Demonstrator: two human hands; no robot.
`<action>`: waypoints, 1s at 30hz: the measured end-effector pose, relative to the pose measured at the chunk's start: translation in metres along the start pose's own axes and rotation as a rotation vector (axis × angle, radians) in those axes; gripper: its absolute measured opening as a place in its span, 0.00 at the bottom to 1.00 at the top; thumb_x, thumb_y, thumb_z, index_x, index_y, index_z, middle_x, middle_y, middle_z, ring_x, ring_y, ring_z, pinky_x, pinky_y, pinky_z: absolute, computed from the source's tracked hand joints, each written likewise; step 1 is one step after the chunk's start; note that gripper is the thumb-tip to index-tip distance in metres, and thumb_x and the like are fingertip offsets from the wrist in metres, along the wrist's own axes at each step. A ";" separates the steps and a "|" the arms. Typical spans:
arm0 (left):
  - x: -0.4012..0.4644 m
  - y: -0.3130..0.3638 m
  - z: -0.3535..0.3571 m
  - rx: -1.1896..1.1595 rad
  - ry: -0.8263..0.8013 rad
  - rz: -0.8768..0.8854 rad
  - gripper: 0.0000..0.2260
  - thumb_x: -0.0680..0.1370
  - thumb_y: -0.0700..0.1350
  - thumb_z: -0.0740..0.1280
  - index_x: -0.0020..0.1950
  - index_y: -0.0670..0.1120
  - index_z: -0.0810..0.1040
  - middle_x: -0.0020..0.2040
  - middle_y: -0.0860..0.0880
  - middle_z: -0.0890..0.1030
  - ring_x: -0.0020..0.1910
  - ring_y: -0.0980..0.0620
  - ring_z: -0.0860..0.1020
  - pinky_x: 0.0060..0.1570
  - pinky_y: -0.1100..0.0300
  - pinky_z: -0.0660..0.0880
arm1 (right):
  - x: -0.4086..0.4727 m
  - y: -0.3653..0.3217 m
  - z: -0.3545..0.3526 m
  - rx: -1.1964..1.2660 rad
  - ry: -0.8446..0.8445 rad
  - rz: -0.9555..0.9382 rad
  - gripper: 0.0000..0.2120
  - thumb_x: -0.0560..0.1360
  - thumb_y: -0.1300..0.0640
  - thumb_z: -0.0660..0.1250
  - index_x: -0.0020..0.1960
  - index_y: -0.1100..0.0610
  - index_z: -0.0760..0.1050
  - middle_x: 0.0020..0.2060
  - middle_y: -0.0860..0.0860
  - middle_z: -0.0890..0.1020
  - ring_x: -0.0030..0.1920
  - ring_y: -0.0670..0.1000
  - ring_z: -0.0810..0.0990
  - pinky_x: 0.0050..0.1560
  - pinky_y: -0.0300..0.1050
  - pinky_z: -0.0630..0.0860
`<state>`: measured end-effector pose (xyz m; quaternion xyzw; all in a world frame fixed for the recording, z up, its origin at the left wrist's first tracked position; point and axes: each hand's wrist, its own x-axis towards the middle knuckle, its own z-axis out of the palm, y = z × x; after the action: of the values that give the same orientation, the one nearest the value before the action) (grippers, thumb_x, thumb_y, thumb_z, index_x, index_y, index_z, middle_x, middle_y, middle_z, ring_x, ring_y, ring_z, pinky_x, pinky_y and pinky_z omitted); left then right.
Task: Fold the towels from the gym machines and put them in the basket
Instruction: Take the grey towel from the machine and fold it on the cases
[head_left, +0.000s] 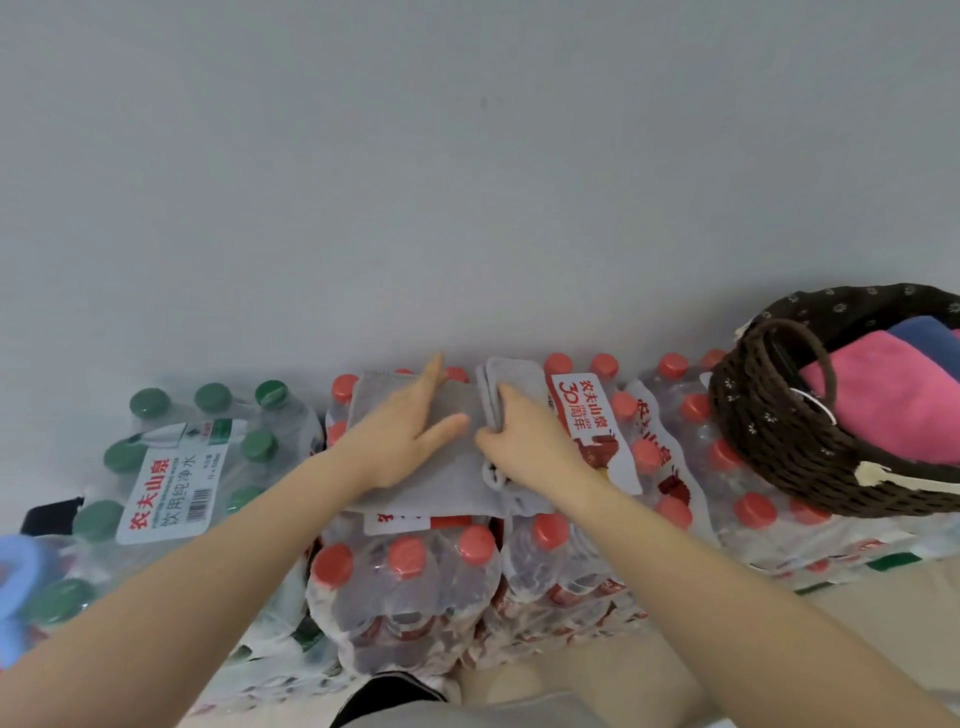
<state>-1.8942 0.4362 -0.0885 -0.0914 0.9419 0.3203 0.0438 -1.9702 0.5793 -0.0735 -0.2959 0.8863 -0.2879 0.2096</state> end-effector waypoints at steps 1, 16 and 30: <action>-0.002 -0.006 -0.002 0.031 0.088 -0.050 0.34 0.79 0.58 0.54 0.76 0.43 0.44 0.75 0.44 0.58 0.74 0.49 0.57 0.70 0.62 0.52 | 0.001 -0.004 0.005 -0.041 0.000 -0.010 0.08 0.74 0.56 0.60 0.49 0.58 0.64 0.33 0.51 0.70 0.36 0.54 0.72 0.34 0.45 0.66; -0.009 -0.052 -0.017 -0.061 0.167 -0.622 0.28 0.68 0.66 0.64 0.51 0.42 0.75 0.54 0.41 0.77 0.54 0.39 0.75 0.55 0.44 0.74 | 0.009 -0.020 0.048 -0.697 0.273 -0.199 0.17 0.75 0.50 0.56 0.52 0.60 0.77 0.44 0.55 0.82 0.42 0.55 0.80 0.39 0.44 0.73; -0.020 -0.032 -0.035 -0.345 0.368 -0.396 0.11 0.79 0.49 0.58 0.42 0.43 0.66 0.34 0.50 0.69 0.33 0.54 0.67 0.31 0.60 0.62 | 0.023 -0.037 0.062 -0.453 0.128 -0.068 0.27 0.81 0.50 0.46 0.76 0.60 0.43 0.76 0.55 0.46 0.76 0.52 0.43 0.74 0.47 0.38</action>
<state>-1.8690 0.3922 -0.0769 -0.3352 0.8299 0.4385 -0.0820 -1.9387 0.5166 -0.1007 -0.3464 0.9293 -0.1066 0.0716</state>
